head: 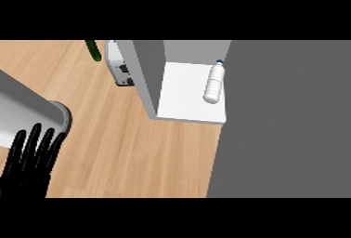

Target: Pick up the bottled water, place it into the cabinet and close the cabinet

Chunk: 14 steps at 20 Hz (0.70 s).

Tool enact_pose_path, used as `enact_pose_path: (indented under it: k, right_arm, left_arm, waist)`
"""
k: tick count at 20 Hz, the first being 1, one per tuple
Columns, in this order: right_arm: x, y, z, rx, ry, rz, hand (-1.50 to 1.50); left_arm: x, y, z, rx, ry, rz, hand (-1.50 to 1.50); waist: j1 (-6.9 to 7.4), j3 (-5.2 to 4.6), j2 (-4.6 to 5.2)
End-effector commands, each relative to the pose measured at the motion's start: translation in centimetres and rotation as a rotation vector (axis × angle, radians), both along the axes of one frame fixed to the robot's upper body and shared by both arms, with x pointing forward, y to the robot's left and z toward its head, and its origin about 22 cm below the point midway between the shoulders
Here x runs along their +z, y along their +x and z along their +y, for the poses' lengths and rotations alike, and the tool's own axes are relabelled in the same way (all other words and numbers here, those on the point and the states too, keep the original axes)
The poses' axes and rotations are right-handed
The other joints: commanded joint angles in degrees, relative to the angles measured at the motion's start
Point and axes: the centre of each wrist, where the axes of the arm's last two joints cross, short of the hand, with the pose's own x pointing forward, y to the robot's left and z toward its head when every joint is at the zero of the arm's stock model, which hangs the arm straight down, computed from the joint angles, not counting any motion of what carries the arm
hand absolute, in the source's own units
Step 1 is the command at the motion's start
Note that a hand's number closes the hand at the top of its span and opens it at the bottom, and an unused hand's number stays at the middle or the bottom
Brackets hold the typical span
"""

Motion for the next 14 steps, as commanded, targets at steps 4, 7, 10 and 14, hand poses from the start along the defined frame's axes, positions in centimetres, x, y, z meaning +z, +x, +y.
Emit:
enact_pose_path:
  k: [4,7,10,14]
  right_arm:
    - [2.2,-0.3,3.0,0.213,0.107,-0.042,1.50]
    - [2.0,0.0,3.0,0.213,0.068,-0.033,1.50]
    - [1.9,0.7,3.0,0.219,0.054,-0.056,1.50]
    - [1.9,1.1,2.8,0.253,-0.012,-0.072,1.50]
  left_arm:
    - [1.0,-0.2,2.5,-0.033,0.025,-0.027,-1.50]
    - [0.8,-1.0,3.0,-0.069,0.008,-0.004,-1.50]
    - [1.8,-0.2,3.3,-0.081,0.016,-0.037,-1.50]
    - [1.5,-0.6,3.7,-0.091,0.017,-0.021,-1.50]
  waist:
    - [3.16,-0.05,1.03]
    - [4.05,-0.09,1.10]
    - [4.98,-0.14,1.83]
    - [6.54,-0.35,1.98]
